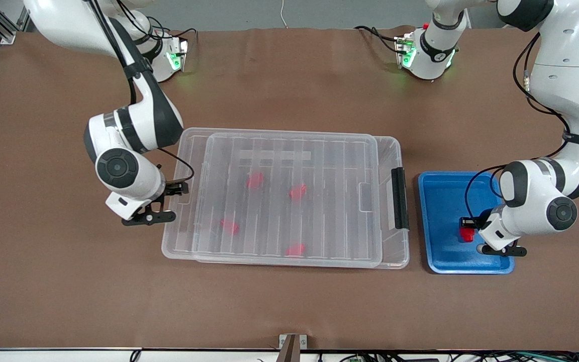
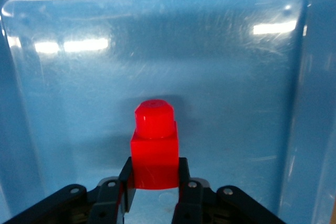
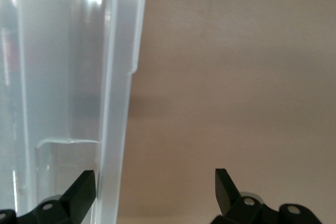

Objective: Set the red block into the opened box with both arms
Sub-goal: 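Slide the clear lid open with the right gripper while the left gripper grasps the block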

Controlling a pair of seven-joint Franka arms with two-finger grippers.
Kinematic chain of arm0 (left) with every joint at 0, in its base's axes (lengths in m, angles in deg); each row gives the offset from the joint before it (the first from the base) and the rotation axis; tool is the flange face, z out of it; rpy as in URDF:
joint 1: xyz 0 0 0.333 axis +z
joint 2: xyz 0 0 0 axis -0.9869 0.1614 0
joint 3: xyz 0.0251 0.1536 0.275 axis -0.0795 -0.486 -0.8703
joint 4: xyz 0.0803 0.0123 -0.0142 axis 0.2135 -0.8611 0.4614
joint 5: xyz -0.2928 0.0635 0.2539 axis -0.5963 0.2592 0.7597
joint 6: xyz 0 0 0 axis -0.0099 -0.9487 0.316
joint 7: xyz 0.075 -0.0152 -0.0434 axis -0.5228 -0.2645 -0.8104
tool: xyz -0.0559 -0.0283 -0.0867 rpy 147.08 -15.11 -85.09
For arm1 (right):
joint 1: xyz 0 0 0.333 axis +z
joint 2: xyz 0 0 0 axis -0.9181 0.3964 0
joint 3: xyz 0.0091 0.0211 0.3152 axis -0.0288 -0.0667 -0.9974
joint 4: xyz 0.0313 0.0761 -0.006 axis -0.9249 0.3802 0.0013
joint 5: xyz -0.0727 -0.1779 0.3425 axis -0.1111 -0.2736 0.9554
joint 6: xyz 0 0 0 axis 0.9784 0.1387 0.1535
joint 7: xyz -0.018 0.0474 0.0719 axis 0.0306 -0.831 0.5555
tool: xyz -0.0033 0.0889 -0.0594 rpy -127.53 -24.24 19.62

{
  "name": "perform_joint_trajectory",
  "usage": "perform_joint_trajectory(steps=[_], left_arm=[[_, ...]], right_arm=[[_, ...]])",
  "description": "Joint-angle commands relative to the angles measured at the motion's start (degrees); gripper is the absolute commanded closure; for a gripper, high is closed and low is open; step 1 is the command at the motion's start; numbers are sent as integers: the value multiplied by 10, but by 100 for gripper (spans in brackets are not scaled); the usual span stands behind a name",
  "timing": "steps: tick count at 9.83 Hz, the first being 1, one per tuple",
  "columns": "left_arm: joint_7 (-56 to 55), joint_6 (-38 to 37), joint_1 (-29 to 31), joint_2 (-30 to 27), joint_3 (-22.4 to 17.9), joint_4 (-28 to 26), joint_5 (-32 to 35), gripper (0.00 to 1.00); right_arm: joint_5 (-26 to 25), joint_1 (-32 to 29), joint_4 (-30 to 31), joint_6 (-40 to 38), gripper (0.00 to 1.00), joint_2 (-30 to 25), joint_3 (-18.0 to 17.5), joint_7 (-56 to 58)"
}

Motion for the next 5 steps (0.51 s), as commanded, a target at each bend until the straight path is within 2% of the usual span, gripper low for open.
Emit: perform_joint_trajectory(steps=[1, 3, 4, 5], left_arm=[[-1, -24, -13, -36, 5, -2, 3, 100], [-14, -131, -13, -63, 37, 57, 1, 100], [-38, -187, -12, -81, 58, 76, 3, 100], [-70, -212, -15, -108, 80, 78, 4, 100]], right_arm=[[-31, -26, 23, -23, 0, -19, -4, 3], [-42, -49, 20, -40, 0, -20, -3, 38], [-42, -71, 18, -43, 0, -21, -4, 67], [-42, -90, 17, -43, 0, -21, -4, 97]])
